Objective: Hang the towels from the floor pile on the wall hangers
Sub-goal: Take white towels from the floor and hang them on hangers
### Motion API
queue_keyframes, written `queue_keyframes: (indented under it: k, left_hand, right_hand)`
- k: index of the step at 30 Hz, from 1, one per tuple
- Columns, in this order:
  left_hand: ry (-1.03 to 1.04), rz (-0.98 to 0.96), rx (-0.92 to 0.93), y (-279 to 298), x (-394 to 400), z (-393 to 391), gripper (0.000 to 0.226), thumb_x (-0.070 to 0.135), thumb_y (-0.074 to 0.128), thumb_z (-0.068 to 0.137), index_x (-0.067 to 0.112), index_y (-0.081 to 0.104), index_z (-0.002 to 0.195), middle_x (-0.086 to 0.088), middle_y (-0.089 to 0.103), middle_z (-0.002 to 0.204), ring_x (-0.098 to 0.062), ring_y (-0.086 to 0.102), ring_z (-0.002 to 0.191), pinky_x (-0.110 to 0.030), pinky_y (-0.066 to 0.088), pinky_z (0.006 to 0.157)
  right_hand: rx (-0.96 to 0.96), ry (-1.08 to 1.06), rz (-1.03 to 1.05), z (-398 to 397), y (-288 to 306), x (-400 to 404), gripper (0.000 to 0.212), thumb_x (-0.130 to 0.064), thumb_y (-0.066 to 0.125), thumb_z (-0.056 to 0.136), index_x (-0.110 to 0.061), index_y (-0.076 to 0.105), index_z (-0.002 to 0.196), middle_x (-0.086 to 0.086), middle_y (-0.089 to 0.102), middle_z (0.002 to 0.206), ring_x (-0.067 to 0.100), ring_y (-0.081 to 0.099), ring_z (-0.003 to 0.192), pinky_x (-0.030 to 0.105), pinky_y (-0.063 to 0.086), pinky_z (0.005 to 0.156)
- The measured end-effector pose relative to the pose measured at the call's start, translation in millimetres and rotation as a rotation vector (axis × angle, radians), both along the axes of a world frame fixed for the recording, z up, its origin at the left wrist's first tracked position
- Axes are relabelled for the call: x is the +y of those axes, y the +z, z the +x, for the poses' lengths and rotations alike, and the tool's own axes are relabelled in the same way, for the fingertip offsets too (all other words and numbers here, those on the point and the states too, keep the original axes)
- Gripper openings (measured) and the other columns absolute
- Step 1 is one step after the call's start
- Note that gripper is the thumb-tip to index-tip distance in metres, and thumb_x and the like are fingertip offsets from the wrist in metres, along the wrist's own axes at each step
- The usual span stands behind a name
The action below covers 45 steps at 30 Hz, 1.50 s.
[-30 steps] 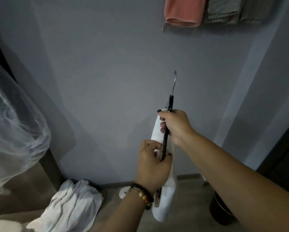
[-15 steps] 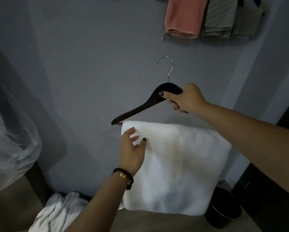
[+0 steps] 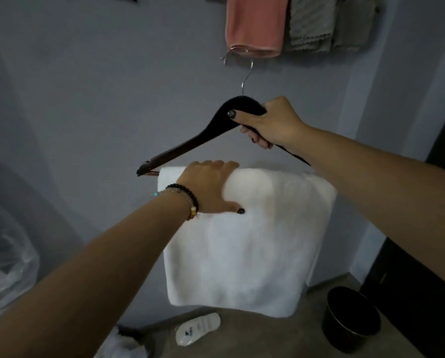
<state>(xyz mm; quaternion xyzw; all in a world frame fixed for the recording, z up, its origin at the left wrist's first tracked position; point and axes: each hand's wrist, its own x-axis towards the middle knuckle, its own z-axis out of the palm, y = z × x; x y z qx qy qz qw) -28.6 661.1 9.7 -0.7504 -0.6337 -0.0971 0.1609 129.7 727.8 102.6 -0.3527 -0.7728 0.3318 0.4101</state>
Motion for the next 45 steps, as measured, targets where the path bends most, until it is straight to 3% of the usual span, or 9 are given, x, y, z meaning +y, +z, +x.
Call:
queue_keyframes:
  k: [4, 10, 13, 15, 19, 23, 31, 36, 45]
  left_hand:
    - [0.095, -0.036, 0.041, 25, 42, -9, 0.074, 0.089, 0.060, 0.053, 0.027, 0.053, 0.094, 0.008, 0.061, 0.081, -0.017, 0.059, 0.080, -0.031, 0.047, 0.071]
    - [0.114, 0.008, -0.046, 74, 103, -18, 0.066, 0.088, 0.064, 0.048, 0.030, 0.056, 0.079, 0.011, 0.062, 0.076, -0.012, 0.058, 0.077, -0.033, 0.051, 0.070]
    - [0.135, 0.018, 0.004, 102, 132, -26, 0.065, 0.088, 0.064, 0.048, 0.030, 0.055, 0.078, 0.011, 0.061, 0.077, -0.012, 0.057, 0.078, -0.031, 0.049, 0.069]
    - [0.159, 0.038, 0.034, 120, 151, -37, 0.067, 0.089, 0.063, 0.046, 0.030, 0.055, 0.077, 0.012, 0.061, 0.076, -0.012, 0.057, 0.078, -0.032, 0.050, 0.069]
    - [0.200, 0.093, 0.099, 164, 183, -59, 0.069, 0.088, 0.064, 0.047, 0.030, 0.057, 0.082, 0.012, 0.060, 0.076, -0.011, 0.056, 0.078, -0.029, 0.047, 0.067]
    - [0.238, 0.158, 0.130, 210, 204, -75, 0.071, 0.089, 0.062, 0.047, 0.031, 0.059, 0.087, 0.012, 0.062, 0.080, -0.011, 0.057, 0.079, -0.029, 0.048, 0.069]
    - [0.278, 0.264, 0.116, 286, 220, -119, 0.073, 0.090, 0.062, 0.047, 0.033, 0.060, 0.093, 0.013, 0.064, 0.085, -0.008, 0.058, 0.081, -0.031, 0.054, 0.074]
    - [0.280, 0.274, 0.100, 320, 219, -161, 0.078, 0.090, 0.061, 0.045, 0.033, 0.061, 0.098, 0.013, 0.064, 0.090, -0.007, 0.060, 0.084, -0.032, 0.056, 0.080]
    - [0.276, 0.350, 0.108, 360, 213, -237, 0.078, 0.088, 0.063, 0.049, 0.032, 0.060, 0.103, 0.012, 0.065, 0.095, -0.008, 0.060, 0.087, -0.032, 0.056, 0.082]
  right_hand:
    - [-0.004, 0.065, 0.047, -9, 16, 27, 0.051, -0.045, 0.075, 0.078, 0.005, 0.068, 0.076, 0.008, 0.056, 0.049, 0.017, 0.046, 0.038, 0.022, 0.036, 0.038]
    - [-0.001, 0.132, 0.289, -12, 57, 89, 0.042, -0.044, 0.070, 0.083, -0.002, 0.067, 0.080, 0.013, 0.063, 0.057, 0.018, 0.052, 0.042, 0.023, 0.041, 0.042]
    - [-0.012, 0.118, 0.359, -8, 68, 128, 0.022, -0.040, 0.069, 0.085, -0.027, 0.061, 0.070, -0.005, 0.058, 0.048, 0.005, 0.049, 0.039, 0.020, 0.043, 0.041]
    - [-0.059, 0.063, 0.402, -5, 69, 157, 0.031, -0.042, 0.069, 0.084, -0.022, 0.055, 0.064, -0.005, 0.055, 0.046, 0.004, 0.049, 0.039, 0.023, 0.044, 0.044]
    - [-0.023, -0.043, 0.556, -16, 88, 207, 0.044, -0.046, 0.064, 0.085, -0.007, 0.054, 0.068, 0.014, 0.050, 0.056, 0.014, 0.045, 0.049, 0.030, 0.037, 0.050]
    - [0.040, -0.145, 0.710, -44, 129, 237, 0.050, -0.051, 0.060, 0.087, -0.017, 0.039, 0.057, -0.005, 0.040, 0.051, 0.012, 0.036, 0.047, 0.030, 0.029, 0.048]
    - [-0.065, -0.251, 1.004, -99, 221, 266, 0.040, -0.053, 0.046, 0.093, -0.026, 0.036, 0.065, -0.003, 0.046, 0.061, 0.014, 0.046, 0.055, 0.029, 0.030, 0.049]
    - [-0.105, -0.350, 1.098, -137, 259, 276, 0.043, -0.058, 0.042, 0.092, -0.018, 0.049, 0.079, 0.001, 0.050, 0.063, 0.018, 0.052, 0.058, 0.028, 0.035, 0.049]
    - [-0.092, -0.436, 1.132, -217, 305, 280, 0.048, -0.060, 0.041, 0.092, -0.022, 0.041, 0.063, 0.001, 0.050, 0.058, 0.015, 0.047, 0.051, 0.027, 0.028, 0.045]
